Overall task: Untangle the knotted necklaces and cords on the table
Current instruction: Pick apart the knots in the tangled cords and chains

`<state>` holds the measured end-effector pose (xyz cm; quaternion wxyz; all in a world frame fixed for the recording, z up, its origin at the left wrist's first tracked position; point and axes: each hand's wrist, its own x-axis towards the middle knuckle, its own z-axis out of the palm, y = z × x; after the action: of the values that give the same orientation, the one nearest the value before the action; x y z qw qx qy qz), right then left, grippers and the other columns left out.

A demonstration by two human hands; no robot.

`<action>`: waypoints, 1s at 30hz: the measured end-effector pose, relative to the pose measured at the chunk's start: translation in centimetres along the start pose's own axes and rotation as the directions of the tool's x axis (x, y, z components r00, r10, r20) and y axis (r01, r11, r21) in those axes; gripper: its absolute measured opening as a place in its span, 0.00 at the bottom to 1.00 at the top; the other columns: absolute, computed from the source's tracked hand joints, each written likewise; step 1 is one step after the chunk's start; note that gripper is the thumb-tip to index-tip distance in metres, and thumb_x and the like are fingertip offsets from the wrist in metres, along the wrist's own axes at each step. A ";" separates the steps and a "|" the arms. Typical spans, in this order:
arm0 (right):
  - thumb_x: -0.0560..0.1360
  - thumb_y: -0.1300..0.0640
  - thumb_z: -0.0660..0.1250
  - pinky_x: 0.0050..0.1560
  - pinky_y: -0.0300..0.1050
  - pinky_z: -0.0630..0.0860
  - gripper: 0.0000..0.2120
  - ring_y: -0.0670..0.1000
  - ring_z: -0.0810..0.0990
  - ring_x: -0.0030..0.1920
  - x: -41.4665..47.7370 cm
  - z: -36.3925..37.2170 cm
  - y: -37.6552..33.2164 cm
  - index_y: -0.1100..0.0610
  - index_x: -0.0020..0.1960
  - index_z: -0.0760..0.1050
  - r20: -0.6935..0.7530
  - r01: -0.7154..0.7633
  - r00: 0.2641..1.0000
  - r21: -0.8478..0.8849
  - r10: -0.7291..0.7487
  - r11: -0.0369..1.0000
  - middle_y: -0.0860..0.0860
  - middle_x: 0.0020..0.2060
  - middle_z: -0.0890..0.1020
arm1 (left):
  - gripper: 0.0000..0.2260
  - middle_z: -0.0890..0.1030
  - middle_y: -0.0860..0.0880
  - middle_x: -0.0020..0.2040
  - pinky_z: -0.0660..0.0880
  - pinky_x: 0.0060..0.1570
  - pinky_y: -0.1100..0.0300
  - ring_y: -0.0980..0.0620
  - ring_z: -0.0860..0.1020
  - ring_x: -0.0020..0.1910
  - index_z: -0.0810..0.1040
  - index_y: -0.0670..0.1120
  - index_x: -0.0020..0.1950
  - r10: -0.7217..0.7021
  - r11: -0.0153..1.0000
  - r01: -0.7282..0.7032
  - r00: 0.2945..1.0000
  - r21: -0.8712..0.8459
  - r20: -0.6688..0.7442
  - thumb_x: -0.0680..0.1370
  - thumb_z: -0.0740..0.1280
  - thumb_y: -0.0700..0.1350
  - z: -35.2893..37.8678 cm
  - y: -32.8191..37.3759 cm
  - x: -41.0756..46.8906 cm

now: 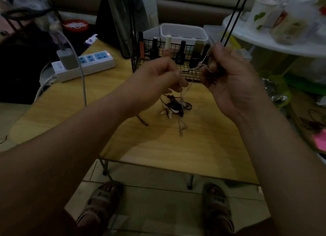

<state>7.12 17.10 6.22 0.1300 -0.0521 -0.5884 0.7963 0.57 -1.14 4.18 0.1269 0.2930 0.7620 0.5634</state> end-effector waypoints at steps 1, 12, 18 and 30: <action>0.83 0.54 0.66 0.47 0.44 0.78 0.05 0.47 0.78 0.40 0.0 0.0 0.0 0.55 0.53 0.76 -0.011 0.007 1.000 -0.009 -0.007 1.000 0.48 0.34 0.75 | 0.07 0.87 0.48 0.49 0.82 0.53 0.53 0.49 0.86 0.51 0.75 0.45 0.49 -0.033 0.990 0.033 0.999 -0.137 0.003 0.86 0.61 0.42 -0.1 0.4 -0.1; 0.82 0.58 0.68 0.47 0.46 0.82 0.02 0.45 0.77 0.34 0.7 -0.5 0.3 0.56 0.53 0.76 -0.118 -0.047 0.990 0.248 0.079 0.967 0.48 0.30 0.72 | 0.06 0.74 0.50 0.40 0.79 0.45 0.55 0.53 0.75 0.37 0.76 0.47 0.54 -0.024 0.952 0.034 0.999 -0.304 0.038 0.82 0.63 0.37 -3.1 0.9 0.4; 0.81 0.59 0.67 0.45 0.45 0.81 0.03 0.46 0.77 0.35 0.7 -0.8 0.4 0.57 0.54 0.76 -0.133 -0.051 0.987 0.300 0.095 0.953 0.48 0.31 0.73 | 0.10 0.78 0.52 0.46 0.71 0.35 0.61 0.53 0.76 0.44 0.79 0.49 0.59 -0.037 0.970 0.034 0.999 -0.240 -0.005 0.82 0.65 0.37 -3.4 0.6 0.2; 0.82 0.68 0.63 0.39 0.40 0.80 0.10 0.48 0.84 0.41 0.6 -2.1 0.7 0.58 0.57 0.80 -0.115 -0.241 0.970 -0.324 0.215 0.915 0.51 0.41 0.86 | 0.09 0.82 0.51 0.45 0.73 0.36 0.61 0.52 0.80 0.43 0.79 0.48 0.57 -0.073 0.933 0.053 0.996 -0.357 -0.044 0.83 0.62 0.37 -3.9 0.6 0.3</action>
<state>6.94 19.00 4.92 0.0479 -0.1723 -0.6998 0.6916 -1.49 -3.91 6.04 0.1741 0.2247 0.6599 0.6955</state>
